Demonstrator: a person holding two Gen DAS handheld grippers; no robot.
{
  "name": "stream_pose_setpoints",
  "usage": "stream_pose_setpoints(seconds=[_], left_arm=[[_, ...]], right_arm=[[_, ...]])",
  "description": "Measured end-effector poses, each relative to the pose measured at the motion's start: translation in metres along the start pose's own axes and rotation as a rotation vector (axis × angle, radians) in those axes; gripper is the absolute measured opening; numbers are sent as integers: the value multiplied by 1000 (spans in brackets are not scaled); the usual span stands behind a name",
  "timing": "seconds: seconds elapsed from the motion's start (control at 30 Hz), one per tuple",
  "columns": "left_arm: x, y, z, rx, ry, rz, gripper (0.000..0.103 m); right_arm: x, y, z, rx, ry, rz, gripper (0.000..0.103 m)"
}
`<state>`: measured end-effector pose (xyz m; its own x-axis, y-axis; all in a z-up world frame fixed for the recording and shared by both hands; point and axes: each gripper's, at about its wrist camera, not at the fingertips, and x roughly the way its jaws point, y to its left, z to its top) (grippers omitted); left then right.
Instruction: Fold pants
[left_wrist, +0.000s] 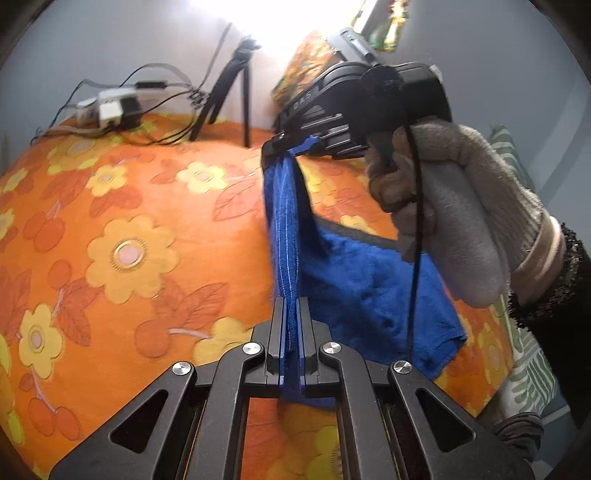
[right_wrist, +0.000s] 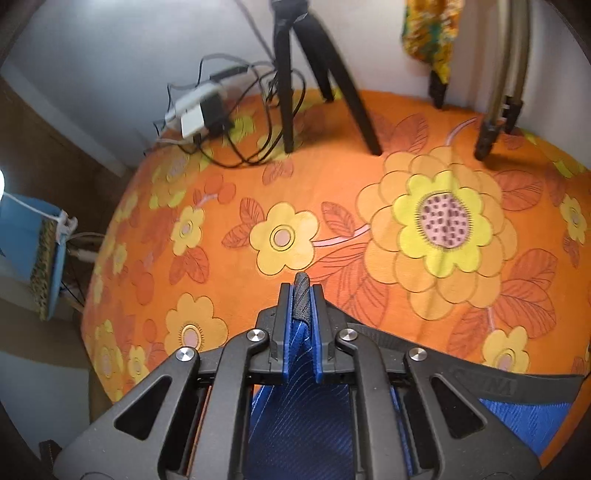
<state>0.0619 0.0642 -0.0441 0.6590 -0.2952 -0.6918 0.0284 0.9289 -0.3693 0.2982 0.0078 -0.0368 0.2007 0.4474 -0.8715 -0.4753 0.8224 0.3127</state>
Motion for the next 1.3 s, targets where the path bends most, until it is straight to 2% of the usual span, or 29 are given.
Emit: stream_pose_setpoints(seconds=[0.27,0.43,0.63,0.83,0.97,1.17,1.2,1.23,1.3], left_arm=[[2,-48,-1,80,-10,-69,3],[16,-84,-9,110,13,-129,3],[36,-141,-22,194,56,-189,3],[62,-185,-32,274,99,-220,3],[67,-192,-42,334,99,-191,3],[69,-173,-43,400,108,-67,5],[71,-170,-43,405,123,-68,7],[73,-170,-44,410,138,-65,13],[78,-169,-44,428,156,-63,16]], right_arm=[[-48,-36,-14,46,-66,0,9],[-75,-67,-27,79,-103,-3,9],[-111,-122,-52,142,-146,-4,9],[-124,-182,-84,226,-170,-1,9],[-115,-215,-100,270,-155,9,9],[-91,-237,-106,308,-149,70,9],[-86,-237,-104,303,-149,80,9],[-83,-235,-103,295,-149,89,9],[-77,-233,-101,281,-147,100,9]])
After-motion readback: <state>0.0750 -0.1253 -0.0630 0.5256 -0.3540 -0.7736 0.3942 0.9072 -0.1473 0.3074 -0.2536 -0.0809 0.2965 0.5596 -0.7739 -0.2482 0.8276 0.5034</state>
